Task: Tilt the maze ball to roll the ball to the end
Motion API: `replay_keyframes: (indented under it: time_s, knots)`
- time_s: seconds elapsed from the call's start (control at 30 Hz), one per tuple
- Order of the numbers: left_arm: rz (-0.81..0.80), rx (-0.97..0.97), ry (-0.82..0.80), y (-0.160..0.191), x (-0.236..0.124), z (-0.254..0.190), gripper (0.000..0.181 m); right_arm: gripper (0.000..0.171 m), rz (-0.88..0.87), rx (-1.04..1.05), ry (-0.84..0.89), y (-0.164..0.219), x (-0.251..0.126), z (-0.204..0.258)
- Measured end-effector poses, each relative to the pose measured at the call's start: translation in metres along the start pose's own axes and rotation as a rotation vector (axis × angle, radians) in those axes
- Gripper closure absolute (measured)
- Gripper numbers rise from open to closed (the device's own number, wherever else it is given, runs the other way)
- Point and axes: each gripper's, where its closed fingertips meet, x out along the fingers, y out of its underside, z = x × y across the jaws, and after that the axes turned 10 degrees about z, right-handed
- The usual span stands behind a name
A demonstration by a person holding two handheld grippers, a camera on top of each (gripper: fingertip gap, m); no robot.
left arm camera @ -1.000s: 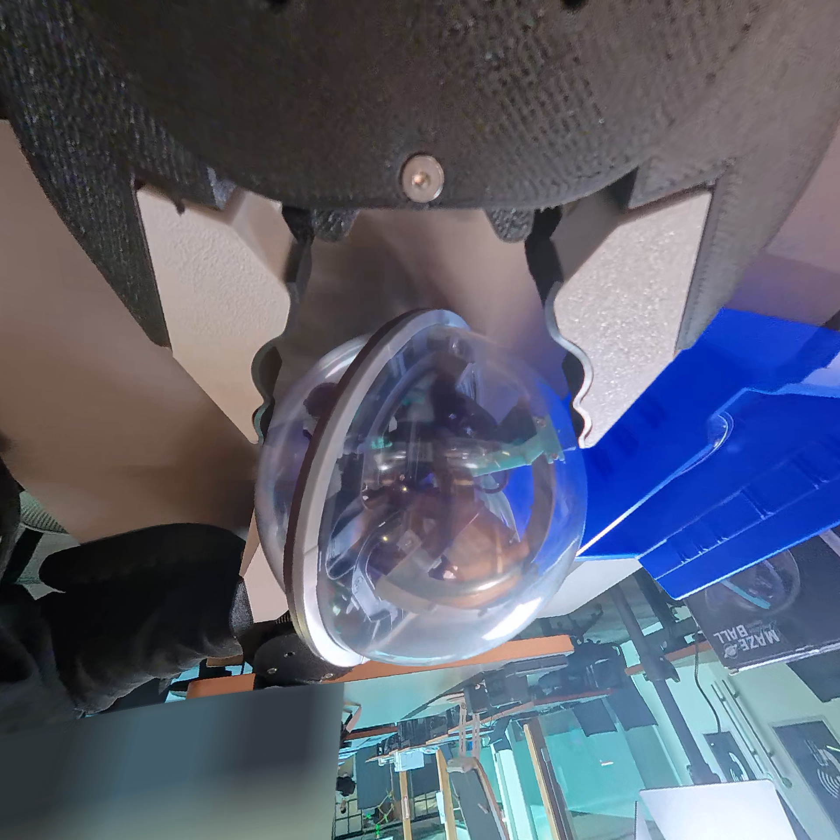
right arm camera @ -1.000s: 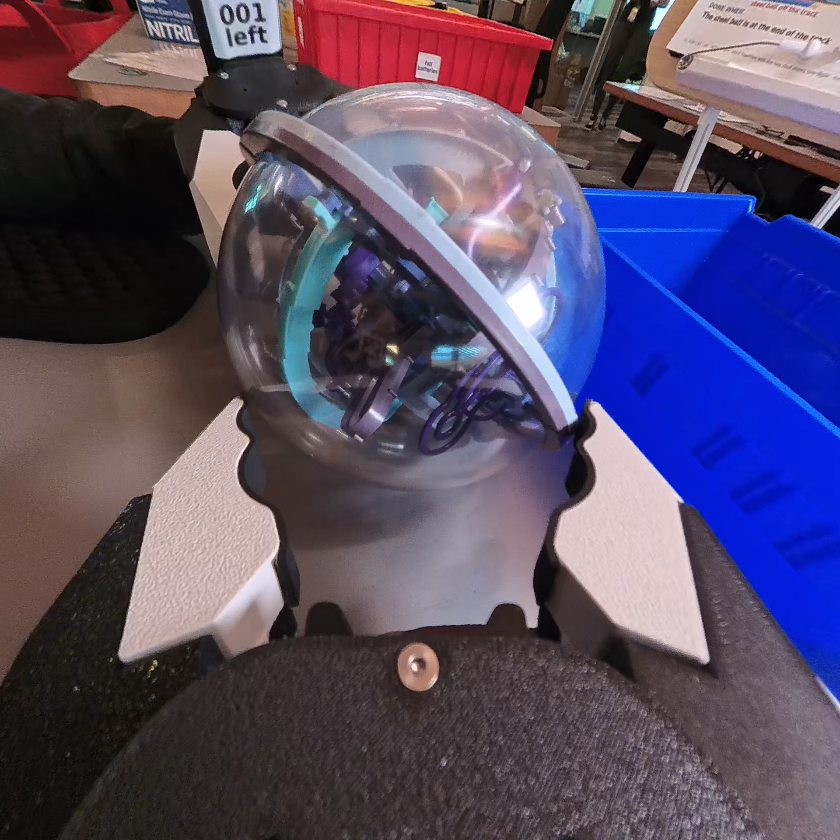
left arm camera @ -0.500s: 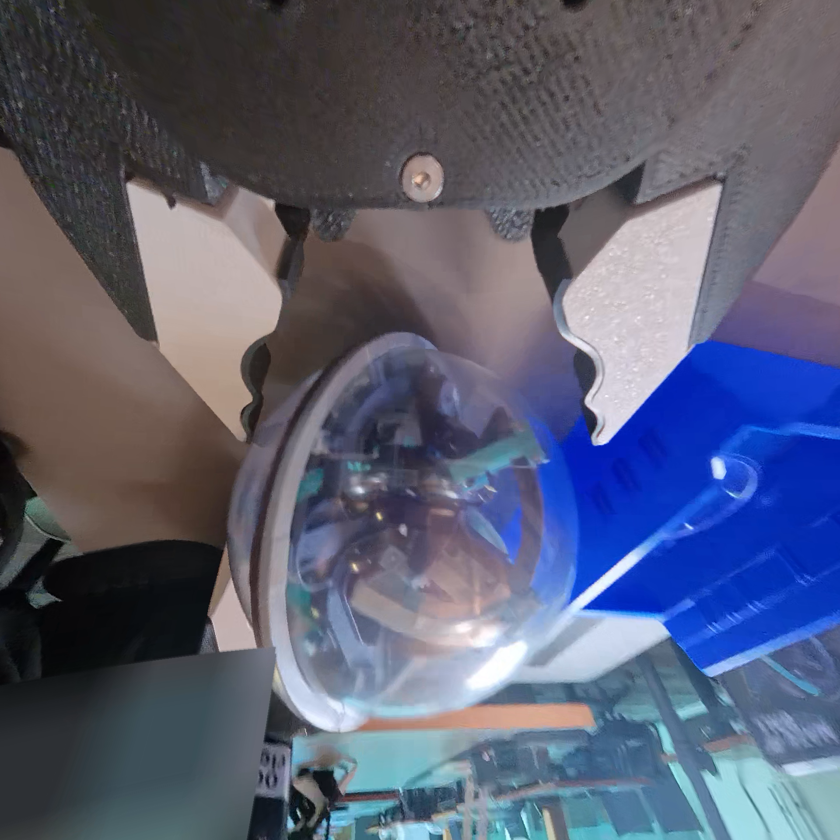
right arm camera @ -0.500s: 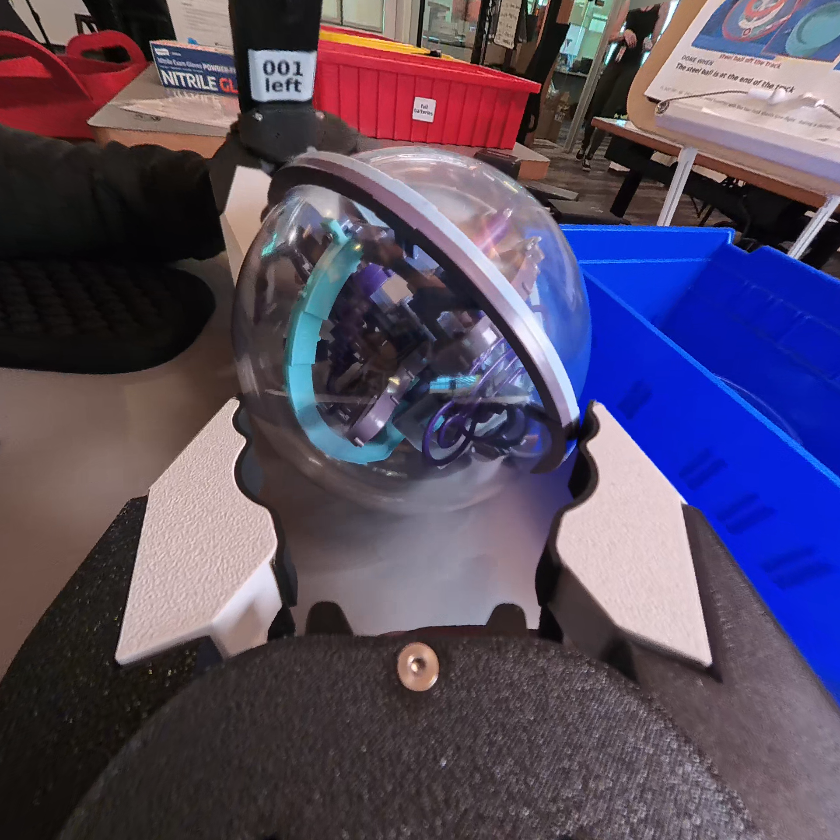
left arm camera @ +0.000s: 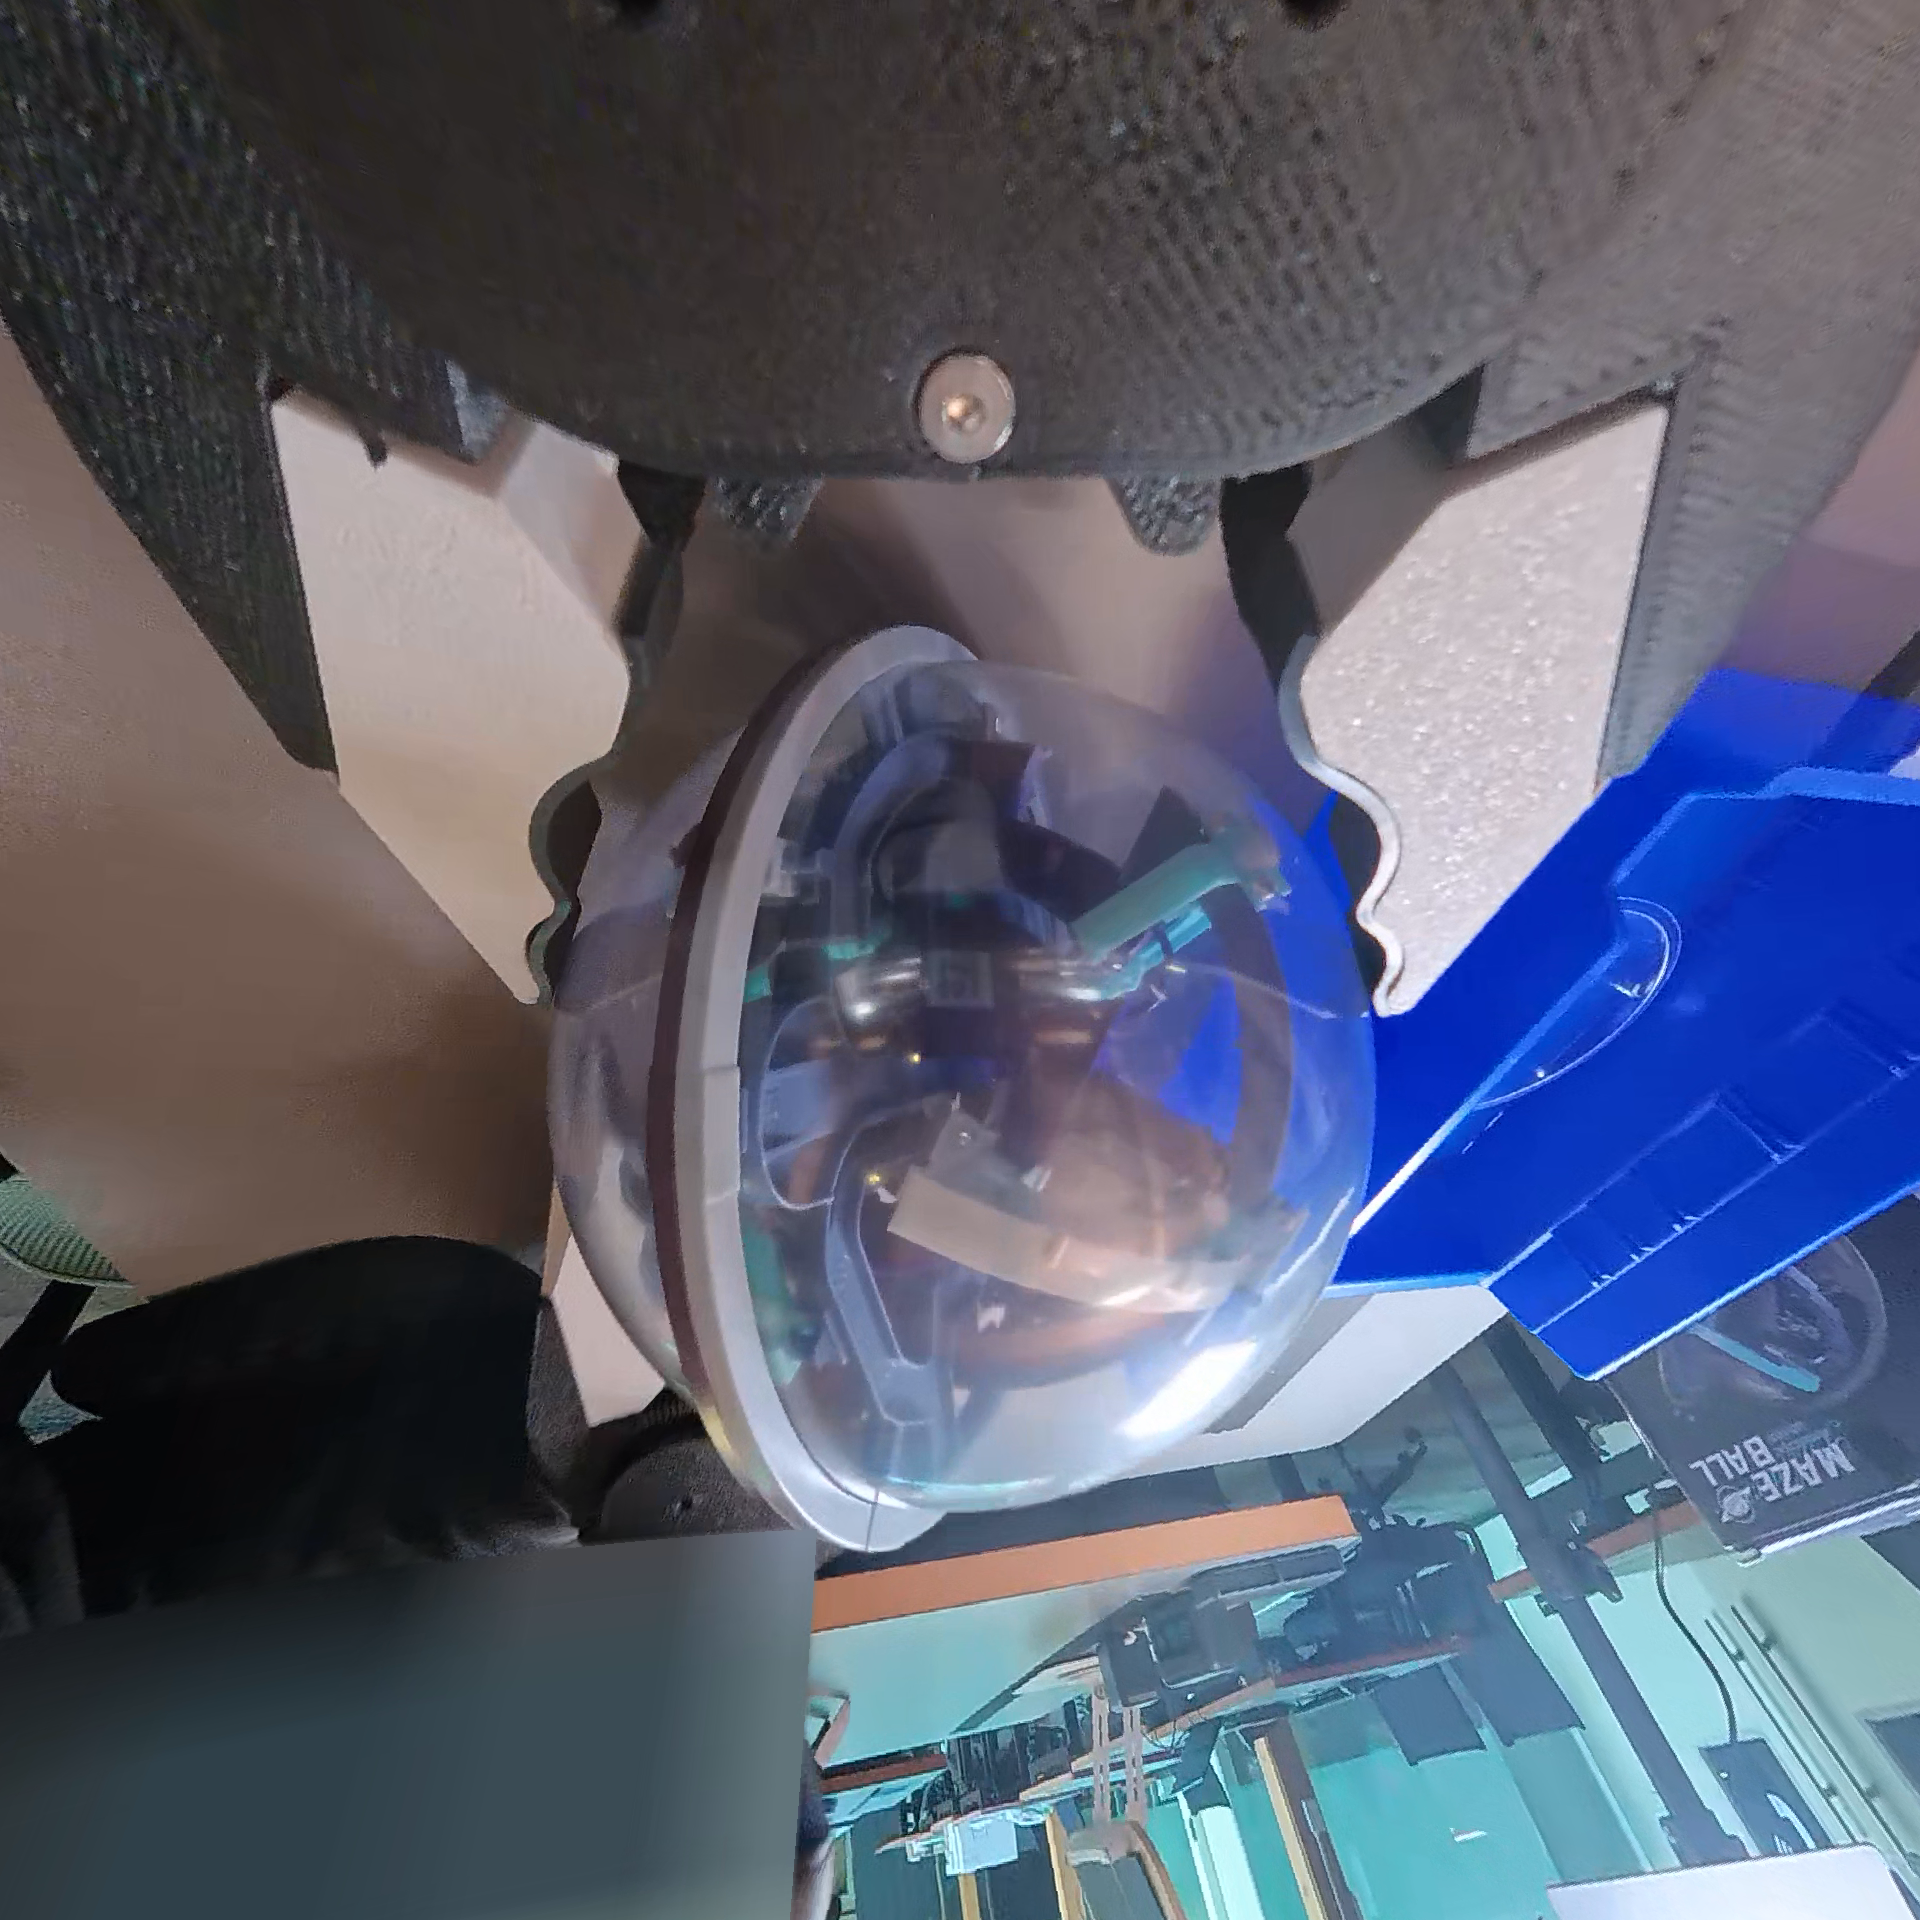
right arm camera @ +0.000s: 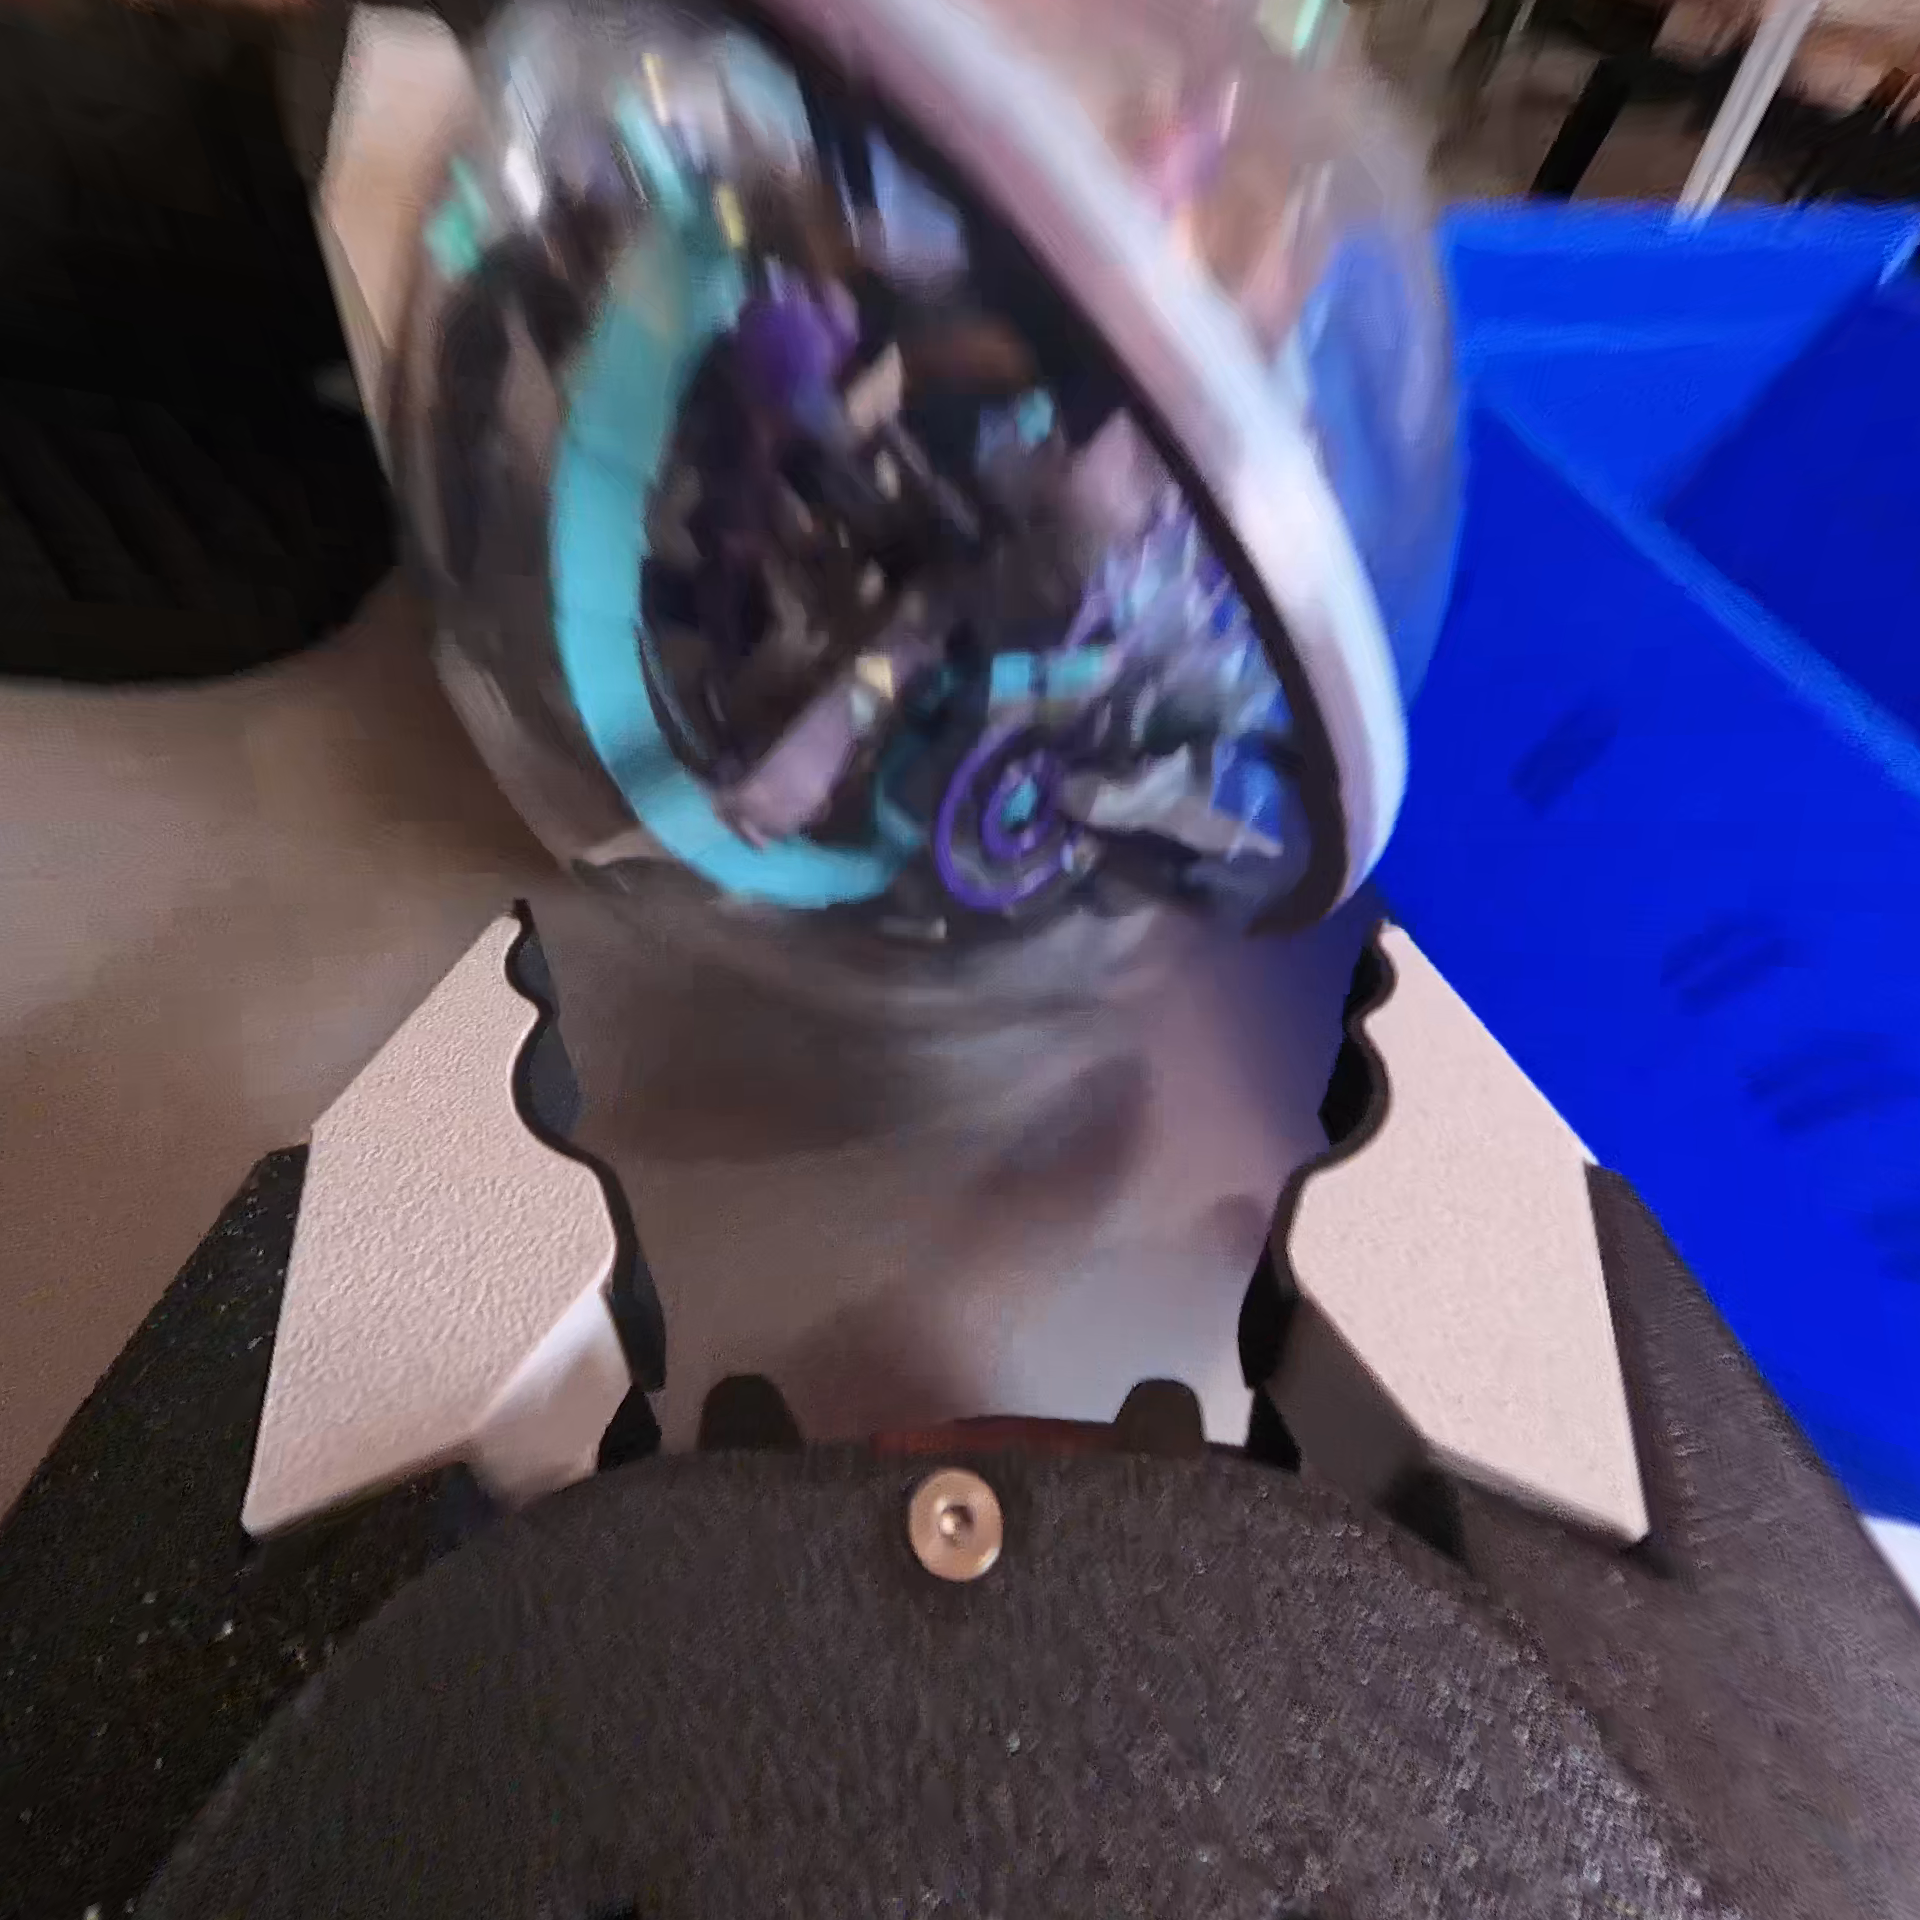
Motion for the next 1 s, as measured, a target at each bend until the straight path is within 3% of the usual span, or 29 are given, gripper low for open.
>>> replay_keyframes:
  time_s: [0.07,0.17,0.37,1.0]
  knots:
    - [0.002,-0.002,-0.002,0.002,0.000,0.000,0.038,0.028,0.108,0.006,-0.031,0.019,0.010,0.001]
    - [-0.019,-0.036,-0.004,0.003,0.000,0.003,0.039,0.028,0.105,0.012,-0.001,0.012,0.019,0.000]
    - [0.028,-0.182,0.065,0.019,0.006,-0.002,0.039,0.025,-0.105,0.004,0.046,-0.026,-0.007,-0.004]
    - [0.082,-0.365,0.182,0.025,0.024,-0.016,0.040,0.022,-0.180,0.110,-0.016,-0.038,-0.025,-0.007]
